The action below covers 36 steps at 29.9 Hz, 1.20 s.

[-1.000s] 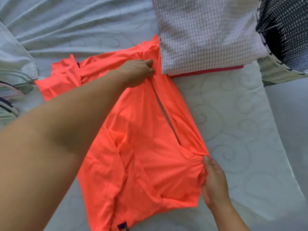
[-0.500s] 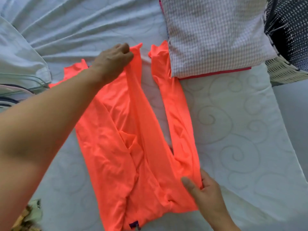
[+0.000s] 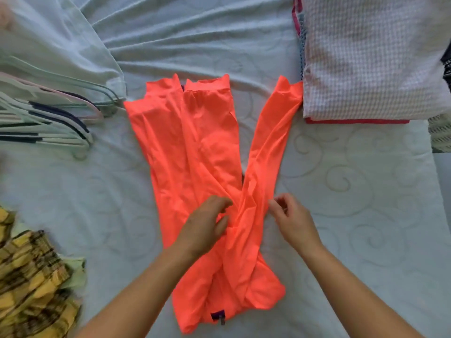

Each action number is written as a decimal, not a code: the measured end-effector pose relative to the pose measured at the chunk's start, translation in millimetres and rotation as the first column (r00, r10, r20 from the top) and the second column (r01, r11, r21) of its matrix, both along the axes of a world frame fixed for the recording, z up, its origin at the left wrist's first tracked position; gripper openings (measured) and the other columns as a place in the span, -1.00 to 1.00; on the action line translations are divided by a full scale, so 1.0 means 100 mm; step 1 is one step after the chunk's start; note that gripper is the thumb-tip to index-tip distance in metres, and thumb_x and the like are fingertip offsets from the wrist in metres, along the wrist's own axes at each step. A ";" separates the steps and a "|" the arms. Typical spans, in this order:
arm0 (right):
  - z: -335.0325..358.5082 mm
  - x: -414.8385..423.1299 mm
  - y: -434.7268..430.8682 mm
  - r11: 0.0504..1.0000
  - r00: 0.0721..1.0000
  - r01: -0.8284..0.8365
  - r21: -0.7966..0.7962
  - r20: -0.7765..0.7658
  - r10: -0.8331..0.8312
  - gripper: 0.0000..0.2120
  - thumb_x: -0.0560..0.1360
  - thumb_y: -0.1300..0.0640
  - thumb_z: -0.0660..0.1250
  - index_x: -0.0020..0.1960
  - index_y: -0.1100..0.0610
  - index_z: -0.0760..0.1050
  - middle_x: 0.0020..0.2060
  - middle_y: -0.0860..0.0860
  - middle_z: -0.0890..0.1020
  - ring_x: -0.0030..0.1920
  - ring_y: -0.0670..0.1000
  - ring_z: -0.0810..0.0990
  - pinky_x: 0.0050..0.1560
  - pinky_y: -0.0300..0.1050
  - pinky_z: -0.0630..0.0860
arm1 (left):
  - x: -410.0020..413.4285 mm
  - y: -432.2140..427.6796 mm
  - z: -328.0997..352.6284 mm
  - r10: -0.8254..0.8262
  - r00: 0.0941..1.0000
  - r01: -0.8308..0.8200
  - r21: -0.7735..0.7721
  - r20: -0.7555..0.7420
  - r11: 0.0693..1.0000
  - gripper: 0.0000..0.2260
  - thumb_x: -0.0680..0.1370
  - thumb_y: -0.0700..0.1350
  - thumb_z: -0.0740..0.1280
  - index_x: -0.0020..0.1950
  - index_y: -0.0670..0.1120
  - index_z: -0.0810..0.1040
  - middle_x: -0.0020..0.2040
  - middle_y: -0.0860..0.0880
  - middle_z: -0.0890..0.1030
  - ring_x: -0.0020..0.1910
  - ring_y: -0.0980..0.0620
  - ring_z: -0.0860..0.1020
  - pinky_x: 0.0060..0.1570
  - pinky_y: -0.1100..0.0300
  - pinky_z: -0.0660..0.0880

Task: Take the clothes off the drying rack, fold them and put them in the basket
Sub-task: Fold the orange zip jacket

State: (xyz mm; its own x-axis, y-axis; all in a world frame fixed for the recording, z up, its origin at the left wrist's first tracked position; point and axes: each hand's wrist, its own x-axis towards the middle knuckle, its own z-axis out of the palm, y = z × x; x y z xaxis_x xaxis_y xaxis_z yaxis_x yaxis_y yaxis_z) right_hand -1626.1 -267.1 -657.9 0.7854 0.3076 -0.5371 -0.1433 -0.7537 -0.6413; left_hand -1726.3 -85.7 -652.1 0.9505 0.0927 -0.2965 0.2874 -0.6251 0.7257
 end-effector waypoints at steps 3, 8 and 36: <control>-0.11 0.67 0.46 0.999 0.970 0.048 -0.003 0.241 -0.046 -0.71 0.50 0.12 0.32 0.11 0.32 0.45 0.06 0.27 0.50 0.13 0.20 0.45 0.13 -0.05 0.30 | -0.23 -0.31 -0.12 0.106 0.987 -0.103 0.034 -0.122 0.994 -0.56 0.41 -0.02 0.22 0.23 -0.17 0.46 0.09 -0.14 0.55 0.06 -0.08 0.52 0.10 0.15 0.38; -0.27 1.44 0.97 0.944 0.941 0.293 -0.154 0.220 -0.257 -0.20 0.43 -0.05 0.40 0.42 0.36 0.10 0.39 0.28 0.28 0.40 0.19 0.27 0.34 -0.07 0.16 | -0.28 -0.39 -0.17 0.198 0.955 -0.194 0.042 -0.221 0.980 -0.61 0.48 -0.08 0.36 0.28 -0.11 0.41 0.14 -0.08 0.56 0.13 -0.08 0.50 0.12 0.11 0.35; -0.11 1.02 1.72 0.987 0.972 0.055 0.154 0.216 -0.088 -0.69 0.43 0.18 0.37 0.11 0.26 0.40 -0.02 0.14 0.48 -0.05 0.00 0.46 0.03 -0.07 0.41 | -0.95 -0.04 -0.36 0.584 0.629 -0.774 -0.487 -0.513 0.405 -0.60 0.18 0.16 0.42 -0.12 -0.06 0.56 -0.20 -0.08 0.58 -0.19 0.06 0.48 -0.12 0.18 0.40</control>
